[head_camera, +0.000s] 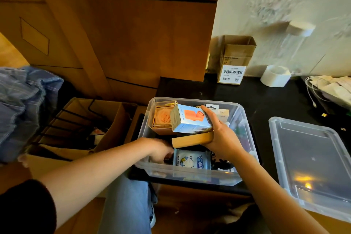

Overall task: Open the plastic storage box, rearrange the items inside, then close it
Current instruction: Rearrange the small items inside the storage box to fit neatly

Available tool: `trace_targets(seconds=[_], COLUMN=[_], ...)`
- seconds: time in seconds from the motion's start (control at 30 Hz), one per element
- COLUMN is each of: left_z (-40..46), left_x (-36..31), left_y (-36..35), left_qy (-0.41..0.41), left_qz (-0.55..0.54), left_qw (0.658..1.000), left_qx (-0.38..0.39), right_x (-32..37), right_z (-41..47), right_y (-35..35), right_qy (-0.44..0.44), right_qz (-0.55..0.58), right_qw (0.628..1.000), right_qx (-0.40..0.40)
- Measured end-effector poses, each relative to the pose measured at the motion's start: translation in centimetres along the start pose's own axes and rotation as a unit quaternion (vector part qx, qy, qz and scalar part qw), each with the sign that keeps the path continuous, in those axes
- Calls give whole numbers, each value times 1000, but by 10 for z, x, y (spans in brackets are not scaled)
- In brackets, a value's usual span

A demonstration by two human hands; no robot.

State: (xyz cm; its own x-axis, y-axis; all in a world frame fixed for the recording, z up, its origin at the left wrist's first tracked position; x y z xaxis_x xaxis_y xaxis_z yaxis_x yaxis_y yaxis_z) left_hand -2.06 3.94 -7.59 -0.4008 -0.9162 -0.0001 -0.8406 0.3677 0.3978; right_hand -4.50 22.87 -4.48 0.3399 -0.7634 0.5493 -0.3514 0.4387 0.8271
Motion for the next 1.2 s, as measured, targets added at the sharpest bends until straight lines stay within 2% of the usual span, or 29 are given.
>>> trace_targets(seconds=[0.23,0.43,0.6,0.73,0.83,0.93,1.07,1.2], left_z=[12,-8,-27,-41,-53,-66,-82,-92], left_x=[-6,-2,5,6,6,8,18,26], left_y=[-10,-7,3,5,9,12,12,12], left_qy=[-18,-18,-24,-37,-57,-91,-114,-131], left_qz=[-28,2,-10,-18,-38,-87,-162,-197], left_qw=[999,1000,999,998,996,990,978,966], left_qx=[37,8,-25,-48,-58,-65,-71,-100], right_x=[0,-3,-4,-10,-10,-7,0,12], right_z=[-1,-2,-3,-7,-9,-11,-17,-23], right_y=[-1,0,5,7,5,6,18,35], right_qy=[-43,-102,-104,-136,-133,-158,-195,-198], right_qz=[36,-29,-17,-103,-100,-140,-238,-201], right_qw=[998,993,983,953,943,938,926,950], right_qx=[29,48,149,249,289,275,219,131])
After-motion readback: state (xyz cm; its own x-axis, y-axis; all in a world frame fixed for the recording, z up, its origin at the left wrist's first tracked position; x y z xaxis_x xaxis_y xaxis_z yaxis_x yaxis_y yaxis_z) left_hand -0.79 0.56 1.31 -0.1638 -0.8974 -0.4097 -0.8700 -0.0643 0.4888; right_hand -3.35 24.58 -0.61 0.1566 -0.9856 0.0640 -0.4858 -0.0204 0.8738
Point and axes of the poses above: each hand's wrist, its own z-axis towards the middle knuckle, its own y-axis out of the back of the hand, x = y × z, the point moved 4 cm from there along z, towards the middle knuckle, and after that the axes turned 15 degrees about x, right-handed, at the moved point
